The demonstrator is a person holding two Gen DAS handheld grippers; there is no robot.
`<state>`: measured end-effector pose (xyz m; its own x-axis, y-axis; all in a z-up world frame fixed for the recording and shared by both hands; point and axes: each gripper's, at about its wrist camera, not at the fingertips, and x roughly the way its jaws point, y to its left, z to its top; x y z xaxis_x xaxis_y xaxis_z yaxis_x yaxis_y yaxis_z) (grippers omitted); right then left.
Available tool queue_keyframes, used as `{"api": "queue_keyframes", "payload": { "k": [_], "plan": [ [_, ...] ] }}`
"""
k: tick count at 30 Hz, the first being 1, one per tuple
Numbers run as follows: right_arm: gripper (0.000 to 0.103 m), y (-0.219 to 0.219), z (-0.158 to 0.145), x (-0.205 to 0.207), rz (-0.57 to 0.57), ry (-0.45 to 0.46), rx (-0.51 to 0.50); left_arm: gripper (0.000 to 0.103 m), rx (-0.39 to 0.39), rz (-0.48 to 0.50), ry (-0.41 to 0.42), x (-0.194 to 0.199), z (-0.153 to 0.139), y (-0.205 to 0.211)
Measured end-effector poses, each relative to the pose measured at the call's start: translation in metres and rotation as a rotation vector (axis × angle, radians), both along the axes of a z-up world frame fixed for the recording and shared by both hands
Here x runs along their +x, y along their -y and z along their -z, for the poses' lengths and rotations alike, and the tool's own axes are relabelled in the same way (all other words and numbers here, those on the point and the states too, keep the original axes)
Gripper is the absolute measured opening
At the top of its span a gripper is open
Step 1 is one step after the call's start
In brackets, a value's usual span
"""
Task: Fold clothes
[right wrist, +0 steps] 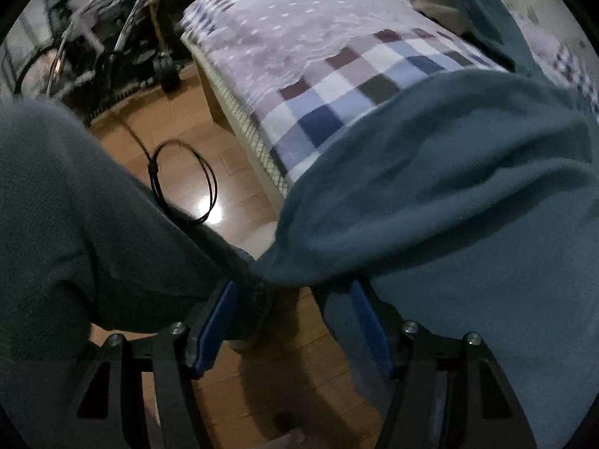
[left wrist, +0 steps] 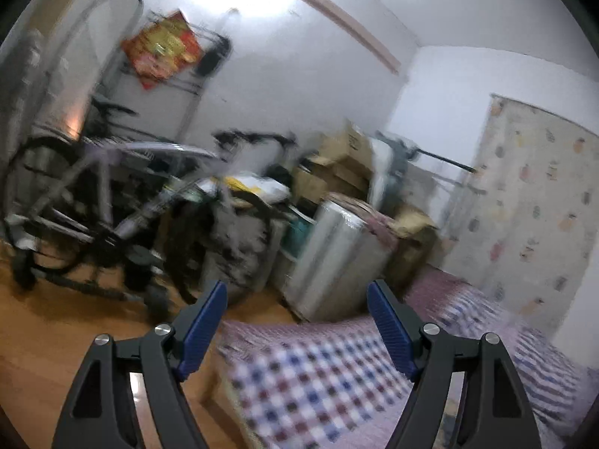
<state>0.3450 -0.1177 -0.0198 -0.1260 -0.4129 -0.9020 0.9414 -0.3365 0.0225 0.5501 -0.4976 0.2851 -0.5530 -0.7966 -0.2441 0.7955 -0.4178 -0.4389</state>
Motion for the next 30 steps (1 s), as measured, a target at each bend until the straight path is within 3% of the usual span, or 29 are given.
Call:
{"api": "queue_keyframes", "payload": {
  "k": [4,9,15,20,26,29,30],
  "plan": [
    [0.068,-0.014,-0.061,-0.020,0.033,0.014,-0.143,0.081,0.116,0.235,-0.054,-0.063,0.044,-0.010],
    [0.069,-0.012,-0.146,-0.059,0.104,-0.121,-0.251,0.081,0.309,0.480,-0.174,-0.157,0.106,-0.026],
    [0.069,0.053,-0.205,-0.113,0.112,-0.300,-0.273,0.081,0.535,0.593,-0.342,-0.240,0.168,-0.023],
    [0.069,0.132,-0.208,-0.162,0.062,-0.311,-0.263,0.081,0.671,0.630,-0.414,-0.265,0.214,-0.017],
    [0.062,0.220,-0.171,-0.215,0.047,-0.299,-0.188,0.081,0.724,0.627,-0.434,-0.292,0.244,-0.013],
    [0.046,0.247,-0.147,-0.231,0.057,-0.278,-0.127,0.081,0.761,0.640,-0.459,-0.306,0.251,-0.015],
    [0.030,0.251,-0.139,-0.236,0.059,-0.272,-0.105,0.081,0.773,0.647,-0.466,-0.310,0.253,-0.016]
  ]
}}
